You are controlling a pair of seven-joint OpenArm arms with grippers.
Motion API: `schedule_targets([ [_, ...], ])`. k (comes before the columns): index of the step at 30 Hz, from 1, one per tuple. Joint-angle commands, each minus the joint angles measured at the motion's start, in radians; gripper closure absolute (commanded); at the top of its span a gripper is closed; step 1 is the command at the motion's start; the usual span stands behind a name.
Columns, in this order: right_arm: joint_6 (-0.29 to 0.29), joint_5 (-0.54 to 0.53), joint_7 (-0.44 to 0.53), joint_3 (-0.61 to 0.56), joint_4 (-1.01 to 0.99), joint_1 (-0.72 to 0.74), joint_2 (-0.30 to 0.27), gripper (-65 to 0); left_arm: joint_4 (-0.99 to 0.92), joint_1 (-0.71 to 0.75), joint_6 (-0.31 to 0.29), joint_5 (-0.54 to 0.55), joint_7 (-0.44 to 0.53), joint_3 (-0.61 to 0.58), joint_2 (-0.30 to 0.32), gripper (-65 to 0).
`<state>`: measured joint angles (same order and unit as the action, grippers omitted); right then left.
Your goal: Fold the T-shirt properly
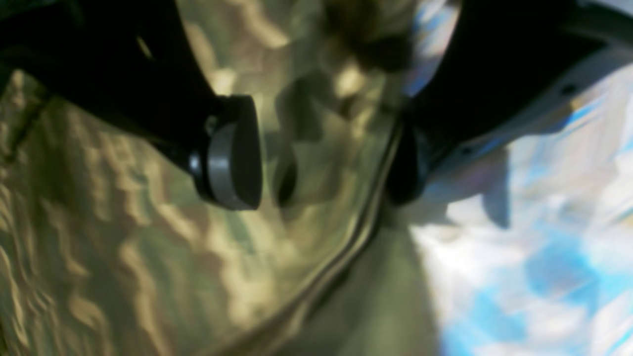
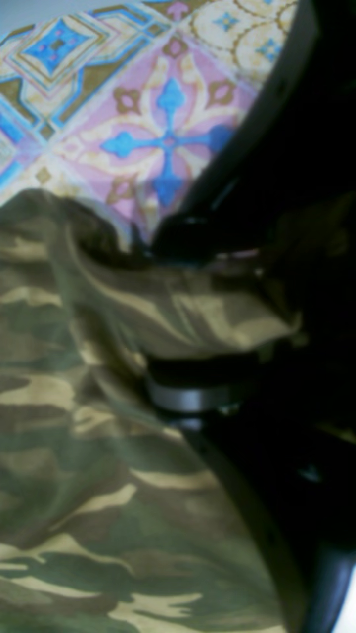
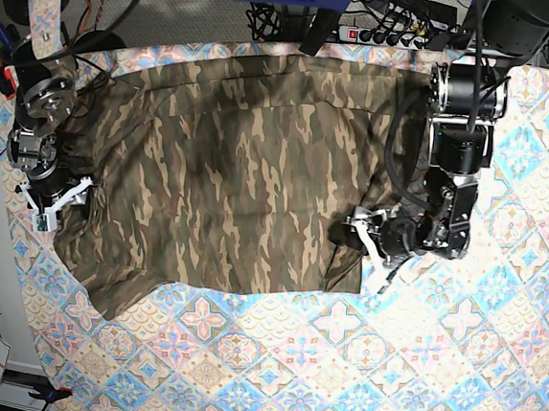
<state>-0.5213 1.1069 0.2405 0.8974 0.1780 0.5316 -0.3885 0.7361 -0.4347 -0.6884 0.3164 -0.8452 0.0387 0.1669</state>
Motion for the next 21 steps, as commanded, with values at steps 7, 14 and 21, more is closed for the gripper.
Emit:
schedule_targets([
  [7, 0.010, 0.055, -0.079, -0.007, -0.001, 0.002, -0.007, -33.8, 0.012, -0.006, -0.010, 0.005, 0.017, -0.009, -0.048, -36.1],
  [14, 0.010, 0.055, -0.073, -0.007, -0.001, 0.003, -0.007, -33.5, 0.012, 0.000, -0.010, 0.008, 0.017, -0.001, -0.002, -28.7],
  [21, 0.011, 0.049, -0.042, -0.001, 0.048, 0.026, -0.007, -33.4, 0.017, 0.029, -0.010, 0.005, 0.017, -0.010, 0.027, -10.8],
])
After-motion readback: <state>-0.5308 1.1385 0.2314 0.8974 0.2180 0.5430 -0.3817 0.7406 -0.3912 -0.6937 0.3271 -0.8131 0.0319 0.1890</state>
